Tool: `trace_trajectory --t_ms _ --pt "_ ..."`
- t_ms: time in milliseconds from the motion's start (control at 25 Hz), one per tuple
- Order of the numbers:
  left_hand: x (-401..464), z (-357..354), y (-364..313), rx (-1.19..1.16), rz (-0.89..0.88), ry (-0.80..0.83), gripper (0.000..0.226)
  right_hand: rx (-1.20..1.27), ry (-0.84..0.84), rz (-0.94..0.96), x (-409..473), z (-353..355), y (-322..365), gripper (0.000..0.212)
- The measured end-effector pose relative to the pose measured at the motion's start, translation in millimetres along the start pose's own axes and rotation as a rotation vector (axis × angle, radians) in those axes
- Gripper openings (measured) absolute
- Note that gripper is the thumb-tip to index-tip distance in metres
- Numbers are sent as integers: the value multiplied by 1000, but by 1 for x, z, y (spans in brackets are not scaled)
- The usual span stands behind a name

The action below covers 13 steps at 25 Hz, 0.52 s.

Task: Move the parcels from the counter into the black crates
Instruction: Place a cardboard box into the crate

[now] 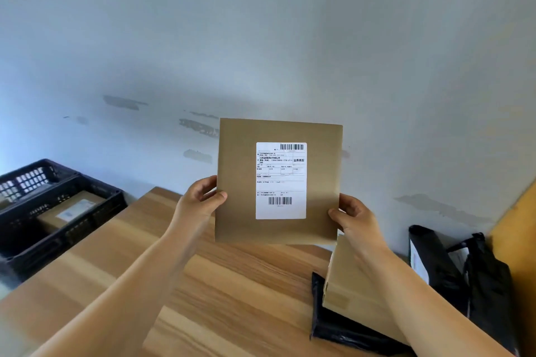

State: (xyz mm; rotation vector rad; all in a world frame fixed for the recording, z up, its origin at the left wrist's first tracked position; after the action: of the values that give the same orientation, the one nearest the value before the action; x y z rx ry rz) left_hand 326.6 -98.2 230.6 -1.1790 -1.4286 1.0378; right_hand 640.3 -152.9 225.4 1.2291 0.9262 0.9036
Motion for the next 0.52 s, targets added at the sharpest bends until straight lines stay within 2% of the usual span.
trace_trajectory --t_ms 320,520 --pt "-30 136 -10 5 16 -173 37 13 168 -7 -36 -132 -2 33" --pt "-49 257 -23 10 19 -244 42 2 226 -21 -77 -242 1 31"
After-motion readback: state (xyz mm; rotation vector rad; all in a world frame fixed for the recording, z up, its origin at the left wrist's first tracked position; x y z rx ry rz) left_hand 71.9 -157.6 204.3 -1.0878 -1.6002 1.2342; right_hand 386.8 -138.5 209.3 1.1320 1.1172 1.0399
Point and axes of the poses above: each hand's wrist, its own x-axis towards the middle knuckle, its own z-axis out of the back of the hand, y = z × x, the point moved 9 cm from there along x, towards the middle knuckle, and after that the axes turned 6 degrees about -z, right-handed, at the moved point
